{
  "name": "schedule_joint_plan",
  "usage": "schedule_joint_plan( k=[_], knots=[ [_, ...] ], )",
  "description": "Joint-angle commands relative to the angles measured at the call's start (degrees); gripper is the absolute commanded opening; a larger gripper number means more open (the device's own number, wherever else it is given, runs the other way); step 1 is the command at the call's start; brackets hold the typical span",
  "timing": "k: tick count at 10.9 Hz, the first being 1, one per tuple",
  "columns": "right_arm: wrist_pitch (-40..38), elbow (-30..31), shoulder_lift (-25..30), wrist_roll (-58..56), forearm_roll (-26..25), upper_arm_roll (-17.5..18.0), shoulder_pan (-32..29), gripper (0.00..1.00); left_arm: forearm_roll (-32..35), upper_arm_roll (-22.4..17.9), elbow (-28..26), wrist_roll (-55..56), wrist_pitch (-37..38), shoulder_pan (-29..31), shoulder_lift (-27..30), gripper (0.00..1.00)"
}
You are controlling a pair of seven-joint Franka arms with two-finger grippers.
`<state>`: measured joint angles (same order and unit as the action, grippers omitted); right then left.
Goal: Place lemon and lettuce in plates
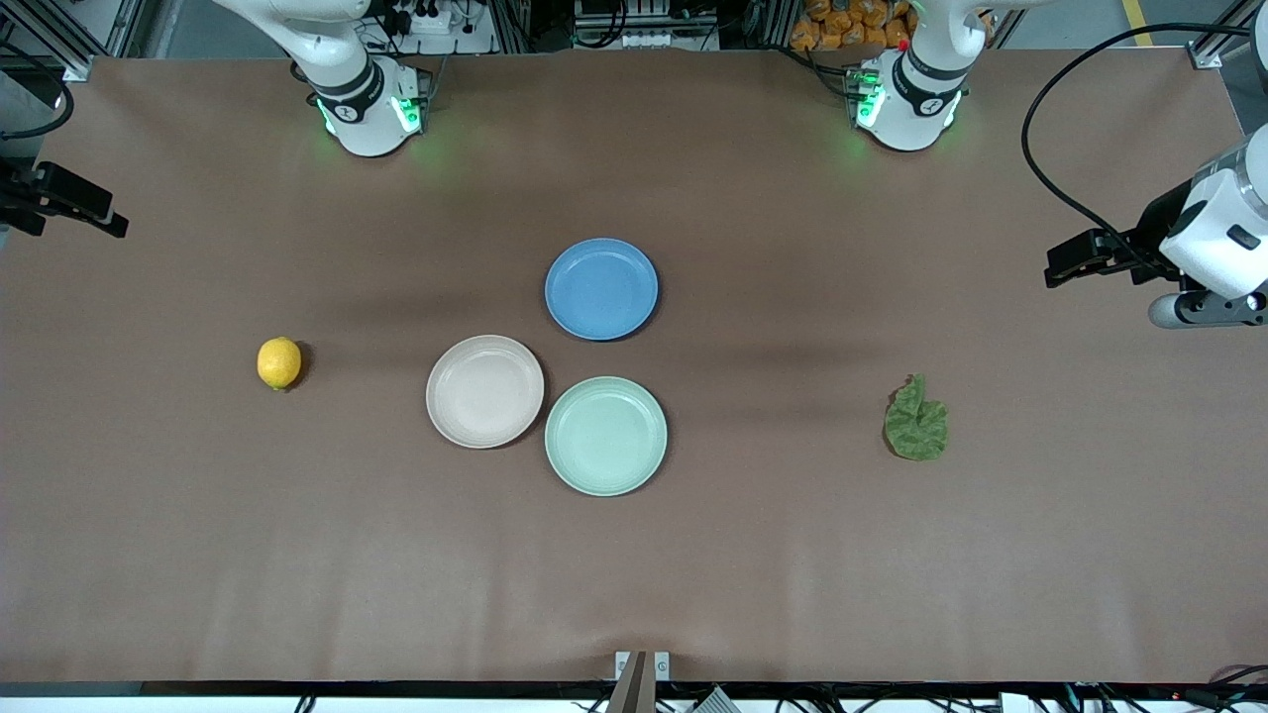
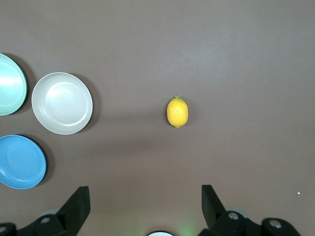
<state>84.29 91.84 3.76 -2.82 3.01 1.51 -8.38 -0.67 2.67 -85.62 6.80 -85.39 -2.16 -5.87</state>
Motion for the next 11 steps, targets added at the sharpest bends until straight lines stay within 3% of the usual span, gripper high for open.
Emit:
schedule_joint_plan(
  k=[1, 11],
  knots=[
    [-0.7, -0.6, -0.4, -0.3, -0.5, 0.4, -0.8, 1.00, 1.4, 0.0, 0.5, -0.9, 0.0, 0.0, -0.1, 1.00],
    [-1.5, 0.3, -0.4, -0.3, -0.5, 0.4, -1.5, 1.00, 3.2, 0.0, 0.7, 0.5, -2.1, -0.5, -2.7, 1.00]
  ],
)
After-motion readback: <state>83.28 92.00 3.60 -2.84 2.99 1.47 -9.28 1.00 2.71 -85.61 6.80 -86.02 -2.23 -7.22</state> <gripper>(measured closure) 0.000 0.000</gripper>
